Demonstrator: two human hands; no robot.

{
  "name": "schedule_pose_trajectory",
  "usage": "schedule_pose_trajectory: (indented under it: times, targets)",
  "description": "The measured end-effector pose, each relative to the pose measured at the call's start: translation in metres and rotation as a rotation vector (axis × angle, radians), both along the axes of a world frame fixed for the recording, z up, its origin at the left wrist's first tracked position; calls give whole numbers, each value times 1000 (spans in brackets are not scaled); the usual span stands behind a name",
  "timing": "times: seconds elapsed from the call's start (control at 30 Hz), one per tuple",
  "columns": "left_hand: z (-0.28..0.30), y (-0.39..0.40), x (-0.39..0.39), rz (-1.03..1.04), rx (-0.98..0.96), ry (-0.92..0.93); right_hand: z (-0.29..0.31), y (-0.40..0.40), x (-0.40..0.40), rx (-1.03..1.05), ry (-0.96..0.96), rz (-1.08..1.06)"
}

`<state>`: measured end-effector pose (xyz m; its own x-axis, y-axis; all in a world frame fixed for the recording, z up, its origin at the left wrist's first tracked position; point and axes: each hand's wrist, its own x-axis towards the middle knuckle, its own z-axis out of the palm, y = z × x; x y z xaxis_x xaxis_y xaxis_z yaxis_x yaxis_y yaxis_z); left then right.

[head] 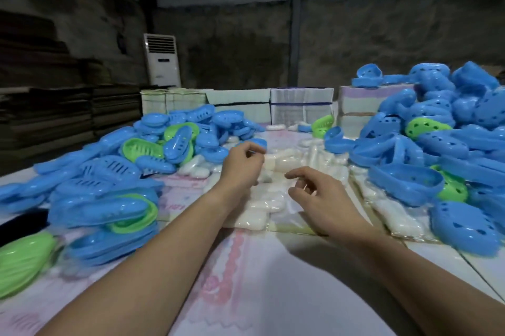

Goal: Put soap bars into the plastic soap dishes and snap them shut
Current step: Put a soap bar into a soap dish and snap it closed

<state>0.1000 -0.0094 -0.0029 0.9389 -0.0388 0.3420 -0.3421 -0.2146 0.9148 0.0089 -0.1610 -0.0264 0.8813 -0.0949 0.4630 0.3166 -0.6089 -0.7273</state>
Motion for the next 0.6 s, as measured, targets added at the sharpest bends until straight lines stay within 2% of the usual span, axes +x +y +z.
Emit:
schedule_pose_trajectory:
  times: [0.13, 0.27, 0.37, 0.5, 0.6]
  targets:
    - [15, 26, 42, 196, 449, -6, -1, 5, 1, -40, 12, 63]
    - [32, 40, 73, 175, 418, 131, -3, 3, 2, -66, 12, 92]
    - [30, 56, 88, 261, 591, 150, -5, 3, 3, -97, 8, 97]
    - [17, 73, 92, 345, 951, 196, -6, 5, 6, -158, -11, 99]
    - [6, 76, 95, 294, 1003, 265, -7, 5, 8, -174, -12, 101]
